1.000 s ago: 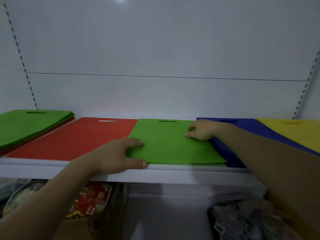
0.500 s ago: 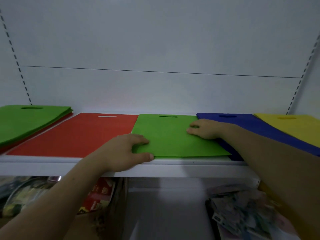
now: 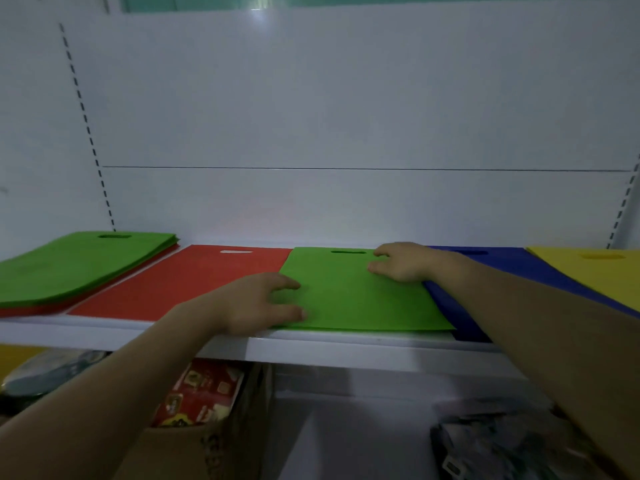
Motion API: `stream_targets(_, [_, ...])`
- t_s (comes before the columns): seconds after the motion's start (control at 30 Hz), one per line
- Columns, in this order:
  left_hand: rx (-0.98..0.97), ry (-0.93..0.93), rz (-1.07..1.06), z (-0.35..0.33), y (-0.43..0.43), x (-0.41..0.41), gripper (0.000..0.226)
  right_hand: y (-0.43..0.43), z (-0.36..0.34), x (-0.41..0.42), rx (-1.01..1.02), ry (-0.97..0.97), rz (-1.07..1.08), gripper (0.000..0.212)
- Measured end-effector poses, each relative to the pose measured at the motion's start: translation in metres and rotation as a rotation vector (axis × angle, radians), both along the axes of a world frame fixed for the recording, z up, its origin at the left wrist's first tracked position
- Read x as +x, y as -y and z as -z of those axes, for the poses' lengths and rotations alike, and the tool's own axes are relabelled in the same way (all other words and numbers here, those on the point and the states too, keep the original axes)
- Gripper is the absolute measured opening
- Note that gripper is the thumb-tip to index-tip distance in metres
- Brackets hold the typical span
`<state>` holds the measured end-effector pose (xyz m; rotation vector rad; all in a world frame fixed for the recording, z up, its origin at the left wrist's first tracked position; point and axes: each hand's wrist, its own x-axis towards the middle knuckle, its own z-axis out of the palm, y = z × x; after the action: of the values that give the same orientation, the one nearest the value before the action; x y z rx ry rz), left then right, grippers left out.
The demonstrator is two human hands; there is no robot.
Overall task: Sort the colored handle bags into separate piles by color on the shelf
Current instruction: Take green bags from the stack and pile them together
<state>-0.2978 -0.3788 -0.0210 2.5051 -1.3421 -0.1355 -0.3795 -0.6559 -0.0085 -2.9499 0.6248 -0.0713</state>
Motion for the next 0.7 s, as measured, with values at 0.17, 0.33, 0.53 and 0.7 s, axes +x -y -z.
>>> stream_targets(0.17, [-0.05,0.001,-0.076,-0.01,-0.009,-0.002,0.065,-0.028,-0.011,0.017,-0.014,0.024,-0.123,0.064])
stream_targets(0.33, [-0.109,0.012,-0.148,-0.019,-0.05,0.001,0.063,-0.072,-0.021,0.038,-0.015,0.042,-0.186,0.066])
stream_targets(0.53, [-0.166,0.008,-0.25,-0.021,-0.135,0.022,0.061,-0.153,-0.031,0.072,-0.013,0.07,-0.251,0.065])
stream_targets(0.7, [-0.194,0.064,-0.323,-0.021,-0.228,0.052,0.062,-0.242,-0.033,0.117,-0.031,0.09,-0.279,0.065])
